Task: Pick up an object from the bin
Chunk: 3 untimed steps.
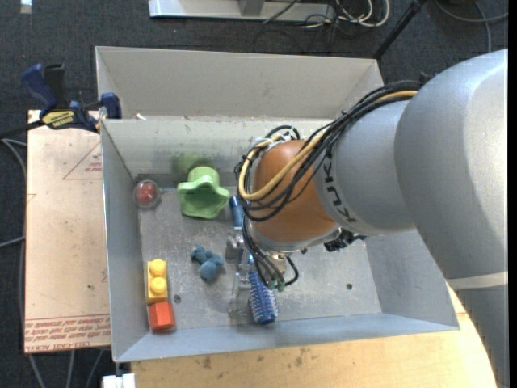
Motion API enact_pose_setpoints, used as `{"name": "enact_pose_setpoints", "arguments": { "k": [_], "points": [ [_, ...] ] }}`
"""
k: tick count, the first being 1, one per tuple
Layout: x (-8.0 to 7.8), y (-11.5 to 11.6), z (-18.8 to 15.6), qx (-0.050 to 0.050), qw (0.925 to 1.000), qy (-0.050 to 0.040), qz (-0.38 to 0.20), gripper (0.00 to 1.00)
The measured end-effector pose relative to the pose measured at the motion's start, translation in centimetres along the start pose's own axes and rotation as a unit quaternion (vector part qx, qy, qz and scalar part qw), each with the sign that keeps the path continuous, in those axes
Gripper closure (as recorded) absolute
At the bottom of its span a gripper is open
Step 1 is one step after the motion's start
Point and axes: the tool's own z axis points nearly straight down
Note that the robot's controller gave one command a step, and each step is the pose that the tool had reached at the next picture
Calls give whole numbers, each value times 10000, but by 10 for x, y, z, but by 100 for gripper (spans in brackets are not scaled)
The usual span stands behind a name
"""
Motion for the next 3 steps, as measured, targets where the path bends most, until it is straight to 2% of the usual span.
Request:
{"name": "enact_pose_setpoints", "arguments": {
  "k": [1,2,3],
  "points": [
    [8,-56,3,12,10000,-10,8,0],
    [15,-71,-76,1,9902,-46,-1398,0],
    [15,-68,5,-1,9454,-45,-3258,0]
  ]
}}
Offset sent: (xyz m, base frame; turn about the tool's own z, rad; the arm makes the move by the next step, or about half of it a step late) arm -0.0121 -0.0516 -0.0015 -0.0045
